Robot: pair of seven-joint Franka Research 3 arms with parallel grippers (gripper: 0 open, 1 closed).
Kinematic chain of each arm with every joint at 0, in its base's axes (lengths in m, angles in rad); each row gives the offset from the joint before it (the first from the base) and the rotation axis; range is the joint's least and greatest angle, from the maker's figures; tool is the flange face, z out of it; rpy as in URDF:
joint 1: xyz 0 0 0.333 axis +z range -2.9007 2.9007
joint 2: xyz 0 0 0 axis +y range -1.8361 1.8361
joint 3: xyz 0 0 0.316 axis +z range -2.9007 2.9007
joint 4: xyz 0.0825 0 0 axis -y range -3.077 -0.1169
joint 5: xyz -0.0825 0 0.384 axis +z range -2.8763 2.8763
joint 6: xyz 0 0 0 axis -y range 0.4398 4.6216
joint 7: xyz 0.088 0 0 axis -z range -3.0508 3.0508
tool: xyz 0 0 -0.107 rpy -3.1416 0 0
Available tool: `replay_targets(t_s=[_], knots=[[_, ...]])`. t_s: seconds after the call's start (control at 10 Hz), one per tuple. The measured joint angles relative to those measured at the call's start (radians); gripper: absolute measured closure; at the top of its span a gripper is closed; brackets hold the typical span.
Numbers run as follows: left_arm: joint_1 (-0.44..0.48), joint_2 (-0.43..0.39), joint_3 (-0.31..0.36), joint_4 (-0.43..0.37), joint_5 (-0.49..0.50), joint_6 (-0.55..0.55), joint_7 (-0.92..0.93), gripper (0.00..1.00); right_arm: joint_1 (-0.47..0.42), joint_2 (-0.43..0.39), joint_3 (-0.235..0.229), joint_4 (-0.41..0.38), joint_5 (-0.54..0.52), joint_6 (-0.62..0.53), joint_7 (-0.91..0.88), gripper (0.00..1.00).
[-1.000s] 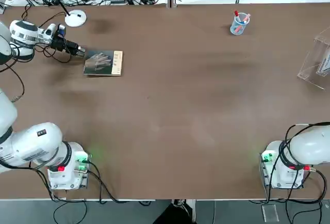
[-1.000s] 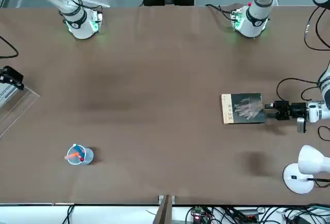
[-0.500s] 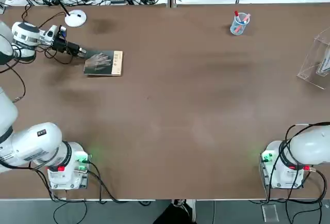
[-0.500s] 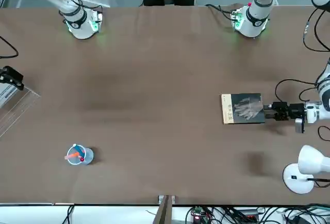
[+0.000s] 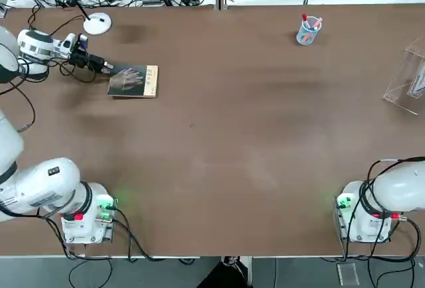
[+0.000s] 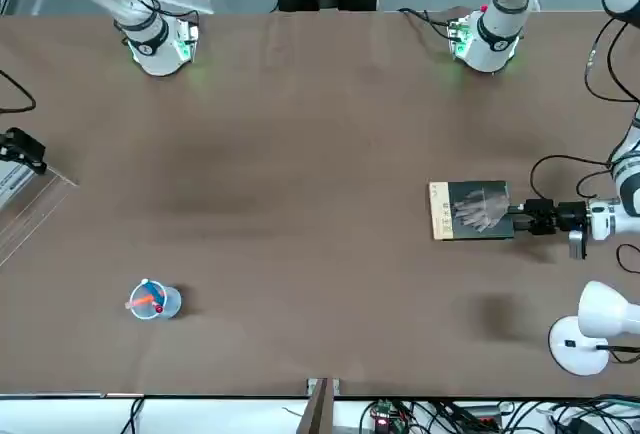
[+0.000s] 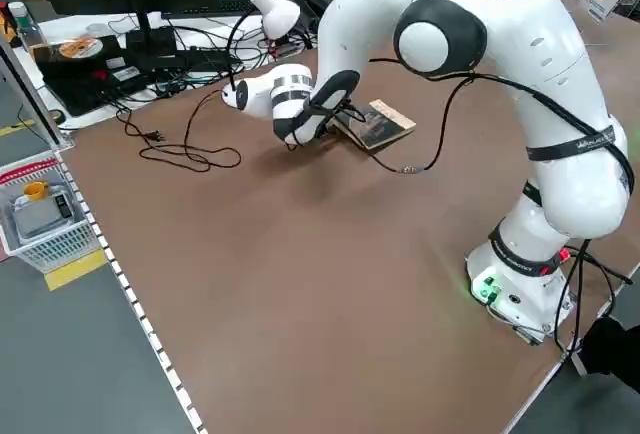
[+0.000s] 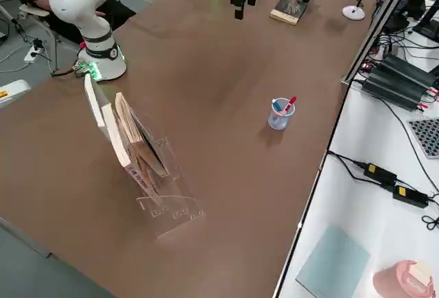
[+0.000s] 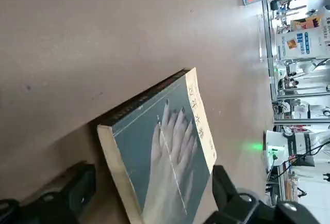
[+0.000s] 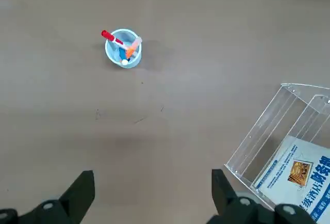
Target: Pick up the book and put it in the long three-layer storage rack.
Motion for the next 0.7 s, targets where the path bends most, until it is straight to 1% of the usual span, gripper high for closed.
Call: replay_targets(t_s=[0.6,0.7], knots=[[-0.011,0.010,-0.002,0.001,-0.027,0.001,0.001,0.03,0.000,0.000,0.000,0.000,0.000,0.000,0.000,0.00],[-0.014,0.013,-0.002,0.001,-0.032,0.001,0.002,0.04,0.000,0.000,0.000,0.000,0.000,0.000,0.000,0.00]])
